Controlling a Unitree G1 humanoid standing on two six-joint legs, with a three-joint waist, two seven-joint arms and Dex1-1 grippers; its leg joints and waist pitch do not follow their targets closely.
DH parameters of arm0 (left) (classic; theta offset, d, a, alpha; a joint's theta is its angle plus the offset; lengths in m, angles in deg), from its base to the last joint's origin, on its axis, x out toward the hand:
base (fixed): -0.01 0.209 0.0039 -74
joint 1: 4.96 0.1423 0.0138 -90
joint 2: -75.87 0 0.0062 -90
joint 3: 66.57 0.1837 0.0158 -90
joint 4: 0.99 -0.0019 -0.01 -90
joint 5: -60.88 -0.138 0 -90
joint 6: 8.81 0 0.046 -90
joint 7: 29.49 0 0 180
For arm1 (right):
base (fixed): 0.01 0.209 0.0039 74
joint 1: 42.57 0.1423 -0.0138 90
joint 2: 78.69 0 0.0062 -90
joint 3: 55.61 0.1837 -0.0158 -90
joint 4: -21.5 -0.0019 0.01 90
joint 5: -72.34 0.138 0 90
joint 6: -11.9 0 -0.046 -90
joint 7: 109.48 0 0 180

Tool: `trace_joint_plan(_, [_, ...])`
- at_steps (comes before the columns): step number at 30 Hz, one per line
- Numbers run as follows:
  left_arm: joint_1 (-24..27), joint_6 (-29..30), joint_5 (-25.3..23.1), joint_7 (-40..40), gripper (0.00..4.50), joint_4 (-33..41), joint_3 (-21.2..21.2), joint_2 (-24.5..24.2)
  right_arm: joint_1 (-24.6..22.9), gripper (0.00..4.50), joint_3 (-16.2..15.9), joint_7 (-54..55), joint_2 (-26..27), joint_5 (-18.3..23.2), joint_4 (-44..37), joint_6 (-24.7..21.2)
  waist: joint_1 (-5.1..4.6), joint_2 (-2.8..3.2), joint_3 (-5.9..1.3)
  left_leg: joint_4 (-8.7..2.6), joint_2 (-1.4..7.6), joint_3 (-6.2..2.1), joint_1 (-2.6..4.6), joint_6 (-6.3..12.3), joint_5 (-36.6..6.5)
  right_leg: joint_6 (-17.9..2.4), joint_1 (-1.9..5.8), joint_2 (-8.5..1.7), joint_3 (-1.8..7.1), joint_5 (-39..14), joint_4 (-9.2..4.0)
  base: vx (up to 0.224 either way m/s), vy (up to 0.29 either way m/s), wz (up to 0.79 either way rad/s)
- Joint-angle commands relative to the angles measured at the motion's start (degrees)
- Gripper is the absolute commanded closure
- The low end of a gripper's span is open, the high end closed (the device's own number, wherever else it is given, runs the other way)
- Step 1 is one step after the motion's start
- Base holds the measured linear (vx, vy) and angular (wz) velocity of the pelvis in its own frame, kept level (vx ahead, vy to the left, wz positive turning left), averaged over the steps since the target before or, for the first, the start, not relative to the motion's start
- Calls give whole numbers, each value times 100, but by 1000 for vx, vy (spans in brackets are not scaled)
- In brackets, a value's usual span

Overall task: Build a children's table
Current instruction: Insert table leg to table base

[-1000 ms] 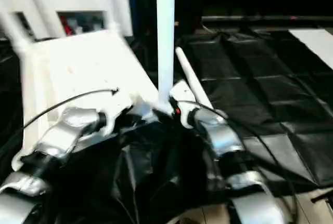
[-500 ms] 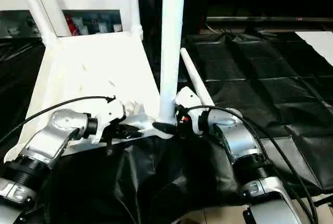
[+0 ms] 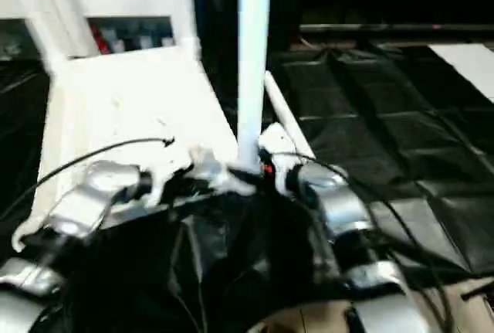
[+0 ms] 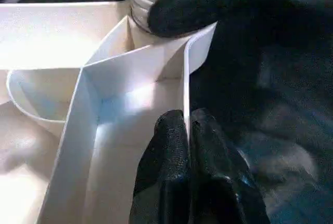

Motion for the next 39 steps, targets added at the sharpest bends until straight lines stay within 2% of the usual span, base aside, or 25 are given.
trace_joint_plan(1, [-226,-46,148,-356,450,23,-230,255,82,178,64,466,181,14,236,-198,-15,-21,-378,-405,287,-209,186,-129,-1975,-1018,160,-464,231,-2465,-558,0,0,0])
trace_joint_plan(2, [-301,-25,108,-515,450,-54,-236,343,143,178,106,701,327,22,328,-215,-31,-20,-375,-411,289,-211,165,-123,-1951,-1002,169,-461,229,-2436,-557,0,0,0])
trace_joint_plan(3, [-423,-39,28,-796,450,-190,-228,486,256,178,167,1084,572,22,501,-237,-31,-14,-377,-407,292,-205,190,-130,-1985,-996,149,-460,235,-2422,-565,0,0,0])
trace_joint_plan(4, [-518,-53,23,-945,450,-287,-235,615,358,178,161,1309,785,3,632,-206,-40,-18,-378,-399,283,-200,185,-120,-1980,-996,148,-460,238,-2416,-571,0,0,0])
trace_joint_plan(6, [-569,-61,31,-1014,450,-338,-241,689,416,178,149,1416,907,-11,703,-181,-34,-12,-389,-404,282,-207,172,-123,-1922,-1004,171,-467,234,-2337,-563,0,0,0])
trace_joint_plan(7, [-623,-54,35,-1068,450,-386,-245,774,491,178,98,1495,1027,-54,804,-131,-38,-13,-389,-403,283,-198,168,-102,-1897,-1024,159,-461,240,-2233,-554,0,0,0])
trace_joint_plan(8, [-650,-62,44,-1069,450,-403,-238,825,542,178,91,1504,1113,-39,866,-98,-40,-23,-401,-404,280,-197,156,-83,-1821,-1059,184,-462,239,-2085,-535,0,0,0])
trace_joint_plan(9, [-669,-58,41,-1092,450,-416,-235,863,591,122,129,1550,1184,-21,919,-81,-24,-11,-399,-399,288,-187,163,-53,-1790,-1085,181,-465,246,-1978,-534,0,0,0])
trace_joint_plan(11, [-698,-63,53,-1123,450,-452,-229,901,670,108,214,1626,1265,-3,1003,-51,-29,-11,-408,-403,290,-188,142,-21,-1713,-1137,202,-467,245,-1815,-506,0,0,0])
trace_joint_plan(13, [-692,-112,63,-1071,450,-457,-225,906,711,99,187,1594,1260,-53,1036,-29,-12,-9,-408,-396,291,-175,159,24,-1665,-1150,196,-461,246,-1744,-507,0,0,0])
trace_joint_plan(14, [-650,-143,74,-982,450,-420,-214,869,697,80,110,1500,1188,-123,990,11,-14,-12,-405,-396,293,-173,159,30,-1666,-1156,193,-459,247,-1734,-508,0,0,0])
trace_joint_plan(16, [-553,-223,97,-775,450,-330,-173,770,646,70,-18,1294,1020,-226,856,82,-12,-17,-404,-400,290,-175,149,39,-1662,-1153,208,-457,241,-1745,-503,0,0,0])
trace_joint_plan(20, [-366,-344,196,-302,450,-118,-133,567,473,70,-254,538,610,-294,526,184,-3,-31,-399,-399,297,-178,124,95,-1634,-1132,238,-469,245,-1740,-497,0,0,0])
trace_joint_plan(26, [-106,-453,359,473,450,222,-39,163,55,70,-536,-835,-131,-172,-250,212,37,-36,-393,-392,314,-160,130,216,-1529,-1213,237,-453,249,-1550,-482,0,0,0])
trace_joint_plan(27, [-69,-466,373,601,450,268,-22,85,-14,70,-576,-1069,-268,-125,-395,159,60,-23,-401,-388,327,-161,153,218,-1570,-1214,228,-459,250,-1607,-485,0,0,0])
trace_joint_plan(30, [36,-520,395,999,450,402,22,-156,-164,70,-691,-1667,-666,5,-717,34,88,-25,-379,-406,334,-158,159,184,-1668,-1182,210,-446,251,-1773,-495,0,0,0])
trace_joint_plan(33, [83,-478,451,1222,450,486,17,-284,-204,70,-704,-1924,-840,56,-828,-23,112,-13,-375,-407,339,-163,185,106,-1794,-1138,183,-459,255,-2021,-521,0,0,0])
trace_joint_plan(36, [162,-442,501,1483,450,622,43,-433,-237,102,-704,-2111,-950,68,-938,-78,126,-29,-377,-419,346,-175,176,58,-1822,-1115,185,-467,254,-2086,-510,0,0,0])
trace_joint_plan(38, [206,-431,528,1585,450,686,63,-491,-254,105,-705,-2163,-976,80,-979,-111,131,-23,-378,-414,339,-171,182,53,-1793,-1116,178,-462,258,-2055,-512,0,0,0])
trace_joint_plan(39, [225,-424,542,1631,450,710,74,-518,-260,128,-708,-2185,-986,89,-998,-131,131,-26,-376,-415,337,-169,174,57,-1763,-1121,182,-461,258,-2024,-509,0,0,0])
